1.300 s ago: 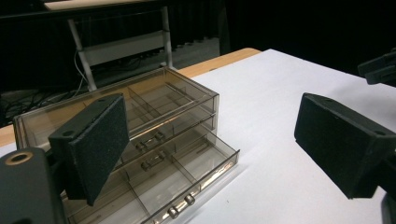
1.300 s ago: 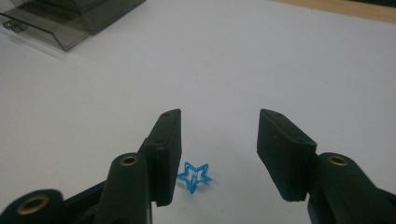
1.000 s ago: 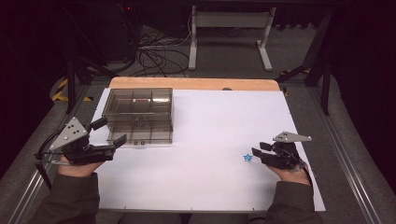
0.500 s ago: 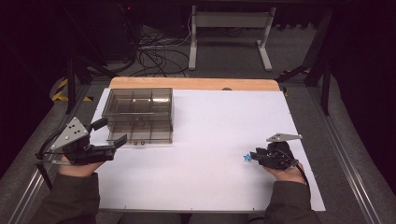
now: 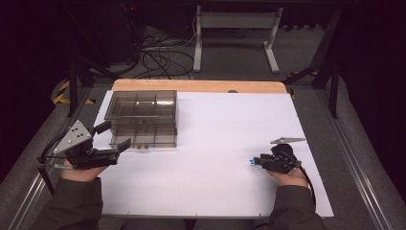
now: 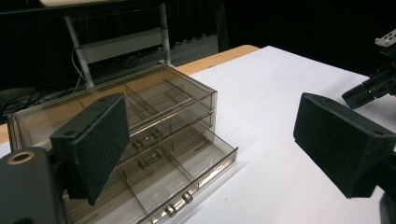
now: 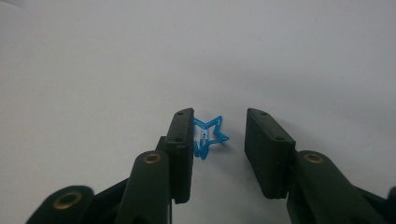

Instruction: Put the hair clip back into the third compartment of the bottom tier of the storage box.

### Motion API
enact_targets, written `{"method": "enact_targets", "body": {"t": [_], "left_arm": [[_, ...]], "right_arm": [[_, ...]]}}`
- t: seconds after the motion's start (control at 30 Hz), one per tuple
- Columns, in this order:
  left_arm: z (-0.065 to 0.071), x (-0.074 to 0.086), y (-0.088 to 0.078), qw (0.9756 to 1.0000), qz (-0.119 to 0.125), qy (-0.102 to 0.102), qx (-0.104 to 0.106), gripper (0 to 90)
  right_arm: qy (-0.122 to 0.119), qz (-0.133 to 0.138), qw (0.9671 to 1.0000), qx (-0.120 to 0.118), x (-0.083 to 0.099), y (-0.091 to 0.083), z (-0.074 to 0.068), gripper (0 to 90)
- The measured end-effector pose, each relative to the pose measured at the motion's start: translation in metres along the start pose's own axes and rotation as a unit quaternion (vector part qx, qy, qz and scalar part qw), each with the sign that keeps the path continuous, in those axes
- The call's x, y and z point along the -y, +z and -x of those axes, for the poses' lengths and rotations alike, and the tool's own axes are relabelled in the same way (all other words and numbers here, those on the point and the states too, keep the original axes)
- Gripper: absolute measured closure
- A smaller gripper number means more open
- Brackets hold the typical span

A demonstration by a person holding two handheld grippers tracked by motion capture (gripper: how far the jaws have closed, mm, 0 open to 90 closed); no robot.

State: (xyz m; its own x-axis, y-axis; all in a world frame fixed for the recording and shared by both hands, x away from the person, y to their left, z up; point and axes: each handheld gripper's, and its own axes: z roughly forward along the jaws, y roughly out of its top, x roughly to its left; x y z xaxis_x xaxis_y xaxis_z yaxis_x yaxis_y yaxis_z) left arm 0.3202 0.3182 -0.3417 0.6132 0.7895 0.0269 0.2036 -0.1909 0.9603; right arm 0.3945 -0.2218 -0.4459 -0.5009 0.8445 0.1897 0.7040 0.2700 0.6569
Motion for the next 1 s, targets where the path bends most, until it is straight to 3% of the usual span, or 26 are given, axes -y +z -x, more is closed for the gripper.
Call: {"method": "enact_targets", "body": {"t": [0.5,1.0], "left_arm": [[0.0,0.0,0.001,1.0,-0.001,0.0,0.001,11.6],[0.0,0.0,0.0,1.0,0.0,0.0,-0.002,11.6]], "right_arm": [[-0.02,-0.019,0.9996,-0.004,0.0,0.007,-0.006,66.9],[-0.062,-0.024,0.9978,0.002,-0.001,0.007,-0.013,76.3]]}}
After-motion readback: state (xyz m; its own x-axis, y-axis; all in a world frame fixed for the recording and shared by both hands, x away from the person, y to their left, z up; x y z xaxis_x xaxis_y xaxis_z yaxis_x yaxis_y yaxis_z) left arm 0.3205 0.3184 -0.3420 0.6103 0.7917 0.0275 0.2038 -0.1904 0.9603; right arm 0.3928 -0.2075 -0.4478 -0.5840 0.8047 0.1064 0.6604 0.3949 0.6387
